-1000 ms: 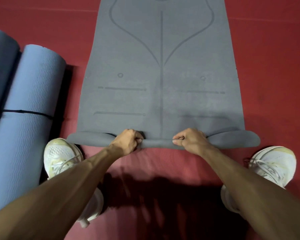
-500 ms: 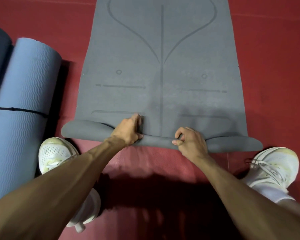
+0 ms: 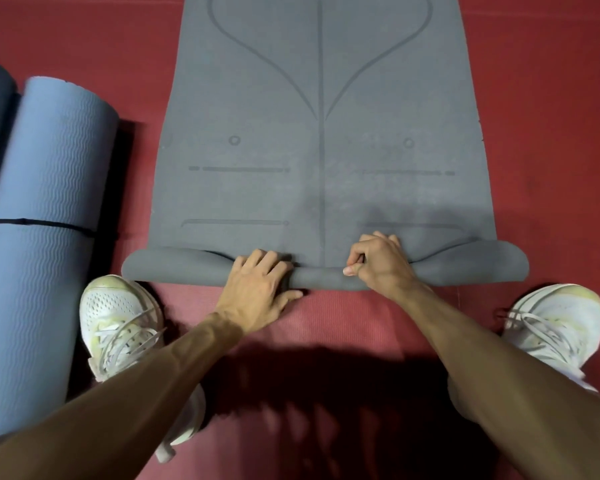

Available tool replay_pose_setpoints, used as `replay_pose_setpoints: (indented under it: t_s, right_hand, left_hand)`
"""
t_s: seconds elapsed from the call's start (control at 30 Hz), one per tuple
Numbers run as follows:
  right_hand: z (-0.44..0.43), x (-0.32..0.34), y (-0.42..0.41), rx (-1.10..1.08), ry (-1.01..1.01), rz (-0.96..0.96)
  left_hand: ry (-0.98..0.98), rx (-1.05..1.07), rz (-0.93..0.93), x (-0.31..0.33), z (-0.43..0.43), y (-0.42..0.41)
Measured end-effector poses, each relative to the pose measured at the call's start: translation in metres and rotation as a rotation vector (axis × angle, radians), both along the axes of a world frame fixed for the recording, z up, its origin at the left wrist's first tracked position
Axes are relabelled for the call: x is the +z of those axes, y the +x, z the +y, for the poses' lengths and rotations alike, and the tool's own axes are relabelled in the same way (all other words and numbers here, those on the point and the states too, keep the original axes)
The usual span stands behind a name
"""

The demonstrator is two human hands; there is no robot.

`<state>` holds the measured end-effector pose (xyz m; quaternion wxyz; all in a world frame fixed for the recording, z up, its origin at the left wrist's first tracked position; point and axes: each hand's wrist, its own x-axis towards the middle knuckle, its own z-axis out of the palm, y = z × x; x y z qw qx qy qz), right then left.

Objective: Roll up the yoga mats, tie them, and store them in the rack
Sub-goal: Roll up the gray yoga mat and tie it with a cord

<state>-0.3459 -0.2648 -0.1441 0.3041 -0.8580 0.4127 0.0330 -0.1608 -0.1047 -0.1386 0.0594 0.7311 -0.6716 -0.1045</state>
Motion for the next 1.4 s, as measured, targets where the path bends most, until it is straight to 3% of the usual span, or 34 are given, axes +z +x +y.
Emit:
replay_pose_setpoints:
  t_s: [0.23, 0.37, 0.5, 0.6, 0.7, 0.93, 1.03, 1.2, 1.4]
  right_hand:
    - [0.002, -0.004, -0.001, -0.019, -0.036, -0.003]
    - [0.002, -0.004, -0.005, 0.051, -0.055, -0.063]
    - [0.017, -0.002, -0.010, 0.135, -0.381, -0.166]
    - [0.029, -0.002, -0.022, 0.190, -0.534, -0.072]
    - [0.038, -0.009, -0.036, 0.229, -0.481, -0.028]
    - [0.034, -0.014, -0.027, 0.042, -0.347, -0.168]
    - [0.026, -0.013, -0.027, 0.068, -0.311, -0.186]
    - [0.000, 0.002, -0.016, 0.162, -0.106, -0.031]
    - [-0.022, 0.008, -0.004, 0.133, 0.121, 0.001]
  left_hand:
    - [0.125, -0.081, -0.073, 0.001, -0.020, 0.008]
    - [0.211, -0.028, 0.024, 0.010, -0.035, 0.011]
    - [0.304, 0.048, 0.040, 0.014, -0.045, 0.012]
    - [0.339, 0.087, 0.045, 0.016, -0.051, 0.017]
    - [0.371, 0.149, 0.104, 0.021, -0.059, 0.020]
    - [0.391, 0.236, 0.139, 0.019, -0.064, 0.023]
    - [0.387, 0.234, 0.137, 0.019, -0.063, 0.023]
    - [0.301, 0.221, 0.196, 0.019, -0.057, 0.020]
    - [0.091, -0.032, -0.082, 0.020, -0.036, 0.017]
